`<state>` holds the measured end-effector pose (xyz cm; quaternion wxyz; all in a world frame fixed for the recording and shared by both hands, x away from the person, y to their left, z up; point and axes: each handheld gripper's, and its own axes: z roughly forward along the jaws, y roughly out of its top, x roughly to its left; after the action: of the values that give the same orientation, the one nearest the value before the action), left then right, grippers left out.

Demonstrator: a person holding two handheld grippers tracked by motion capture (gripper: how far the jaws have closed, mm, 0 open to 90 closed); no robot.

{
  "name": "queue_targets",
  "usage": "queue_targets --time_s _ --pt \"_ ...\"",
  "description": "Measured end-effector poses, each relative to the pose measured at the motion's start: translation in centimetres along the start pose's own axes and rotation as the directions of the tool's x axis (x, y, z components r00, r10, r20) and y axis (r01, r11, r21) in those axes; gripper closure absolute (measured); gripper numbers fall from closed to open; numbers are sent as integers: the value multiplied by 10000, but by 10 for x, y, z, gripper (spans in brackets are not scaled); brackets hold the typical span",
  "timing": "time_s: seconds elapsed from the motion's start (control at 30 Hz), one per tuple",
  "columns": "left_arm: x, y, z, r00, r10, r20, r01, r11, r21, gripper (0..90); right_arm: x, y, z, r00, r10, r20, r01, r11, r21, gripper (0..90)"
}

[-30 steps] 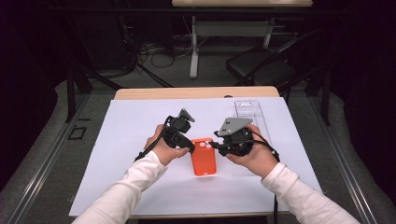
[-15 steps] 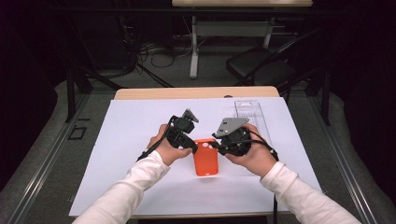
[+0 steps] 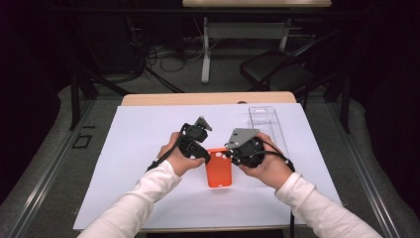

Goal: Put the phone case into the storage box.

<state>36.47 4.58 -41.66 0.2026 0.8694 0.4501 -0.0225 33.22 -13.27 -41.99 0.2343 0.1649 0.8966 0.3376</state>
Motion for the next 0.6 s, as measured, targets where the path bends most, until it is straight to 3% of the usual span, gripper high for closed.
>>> queue_targets --time_s 0.23,0.6 --pt "0 0 1 10000 61 -18 -60 9999 84 823 4 0 1 9991 -353 233 350 9993 152 793" --pt "2 0 3 9997 57 223 -58 10000 69 802 7 0 1 9988 -325 359 316 9992 244 801"
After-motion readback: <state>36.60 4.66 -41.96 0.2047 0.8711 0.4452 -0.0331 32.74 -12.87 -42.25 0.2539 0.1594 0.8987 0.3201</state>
